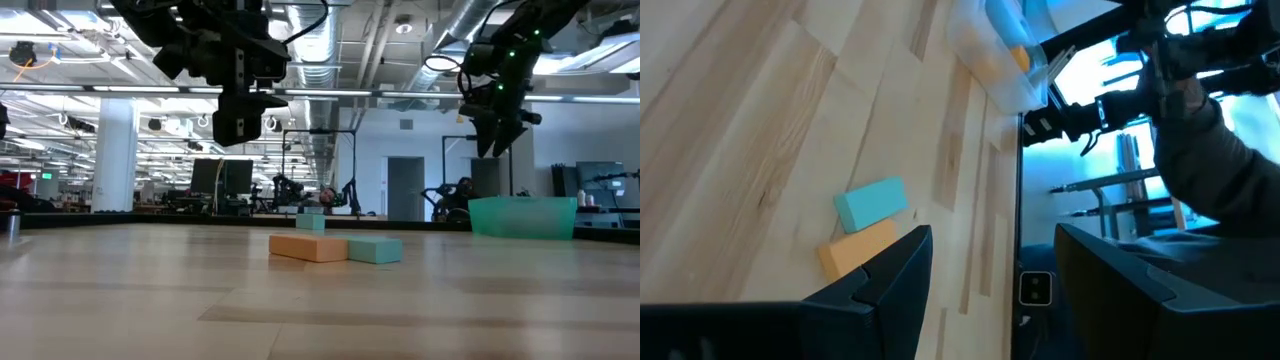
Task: Sort & place blocks by color
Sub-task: Put the yellow block into the transparent bin
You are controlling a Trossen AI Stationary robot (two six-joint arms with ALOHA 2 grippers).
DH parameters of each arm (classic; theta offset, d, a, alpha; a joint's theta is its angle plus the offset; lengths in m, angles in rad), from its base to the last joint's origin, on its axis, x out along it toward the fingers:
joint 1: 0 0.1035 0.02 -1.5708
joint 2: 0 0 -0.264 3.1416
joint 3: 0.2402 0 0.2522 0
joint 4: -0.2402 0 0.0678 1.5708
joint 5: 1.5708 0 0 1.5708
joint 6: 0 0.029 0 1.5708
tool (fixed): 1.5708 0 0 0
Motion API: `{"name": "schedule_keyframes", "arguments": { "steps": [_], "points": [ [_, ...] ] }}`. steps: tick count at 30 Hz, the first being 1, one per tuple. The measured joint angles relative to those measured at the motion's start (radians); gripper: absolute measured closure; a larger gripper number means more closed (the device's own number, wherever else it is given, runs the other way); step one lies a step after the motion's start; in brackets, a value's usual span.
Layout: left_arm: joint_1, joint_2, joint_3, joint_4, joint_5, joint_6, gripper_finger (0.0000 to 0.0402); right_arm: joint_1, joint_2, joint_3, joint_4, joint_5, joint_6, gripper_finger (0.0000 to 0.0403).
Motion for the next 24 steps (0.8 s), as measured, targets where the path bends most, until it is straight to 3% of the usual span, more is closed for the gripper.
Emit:
{"name": "schedule_keyframes", "arguments": {
  "steps": [5, 8, 14, 21, 24],
  "points": [
    [-0.055, 0.000, 0.000, -0.015, -0.071, 0.102, 0.0203, 0.066, 0.000, 0.000, -0.014, -0.308, 0.015, 0.0171],
    [-0.097, 0.000, 0.000, -0.073, -0.146, 0.213, 0.0203, 0.158, 0.000, 0.000, -0.019, -0.419, 0.044, 0.0175],
    [-0.194, 0.000, 0.000, -0.205, -0.293, 0.519, 0.0203, 0.403, 0.000, 0.000, -0.036, -0.437, 0.101, 0.0181],
    [-0.300, 0.006, 0.000, -0.212, -0.541, 0.896, 0.0203, 0.656, 0.000, 0.000, -0.020, -0.380, 0.224, 0.0190],
    [-0.288, 0.006, 0.000, -0.208, -0.555, 0.955, 0.0203, 0.740, 0.000, 0.000, -0.020, -0.350, 0.261, 0.0195]
  ]
}}
